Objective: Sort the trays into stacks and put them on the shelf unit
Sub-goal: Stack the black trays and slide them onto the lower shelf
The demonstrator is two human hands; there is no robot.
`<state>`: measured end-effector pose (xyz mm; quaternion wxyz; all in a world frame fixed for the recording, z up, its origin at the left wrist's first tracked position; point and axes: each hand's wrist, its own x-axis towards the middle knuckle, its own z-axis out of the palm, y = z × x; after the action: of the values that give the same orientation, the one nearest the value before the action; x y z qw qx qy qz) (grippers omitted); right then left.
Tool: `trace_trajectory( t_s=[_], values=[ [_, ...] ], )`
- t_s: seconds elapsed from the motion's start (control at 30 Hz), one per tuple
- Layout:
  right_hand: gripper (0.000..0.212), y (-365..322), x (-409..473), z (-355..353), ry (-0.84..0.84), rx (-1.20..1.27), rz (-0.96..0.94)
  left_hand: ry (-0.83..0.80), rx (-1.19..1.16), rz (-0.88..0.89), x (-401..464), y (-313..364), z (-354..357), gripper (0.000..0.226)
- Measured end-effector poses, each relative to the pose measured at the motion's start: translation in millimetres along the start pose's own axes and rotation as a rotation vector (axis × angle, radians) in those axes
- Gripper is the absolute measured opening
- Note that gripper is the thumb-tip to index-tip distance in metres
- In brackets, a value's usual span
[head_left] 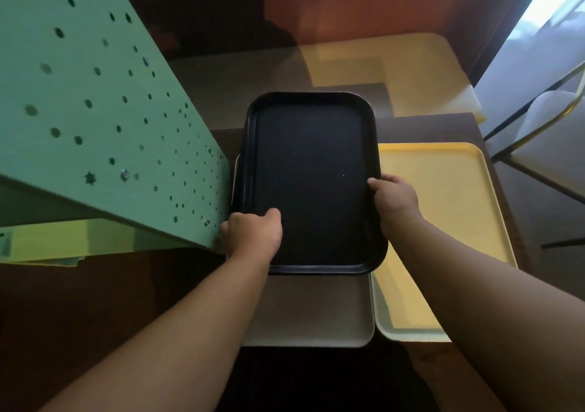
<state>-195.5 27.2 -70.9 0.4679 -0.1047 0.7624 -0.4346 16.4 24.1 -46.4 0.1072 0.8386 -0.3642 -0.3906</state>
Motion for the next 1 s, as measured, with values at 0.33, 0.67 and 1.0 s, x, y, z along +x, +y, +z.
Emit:
trace_trajectory(
  t_s=[0.33, 0.67, 1.0],
  values=[
    [0.039, 14.7, 22.7, 44.6, 0.060, -0.263, -0.053, 0.030, 0.154, 0.139, 18.1, 20.7, 4.9, 0.080],
    [0.055, -5.8, 19.1, 45.7, 0.027, -0.422, 0.071, -0.058, 0.302, 0.226, 20.3, 3.1, -1.6, 0.085],
    [0.032, -46.1, -37.4, 34.1, -0.225, -0.142, 0.062, -0.156, 0.174, 0.172, 7.3, 9.8, -24.1, 0.083]
  ],
)
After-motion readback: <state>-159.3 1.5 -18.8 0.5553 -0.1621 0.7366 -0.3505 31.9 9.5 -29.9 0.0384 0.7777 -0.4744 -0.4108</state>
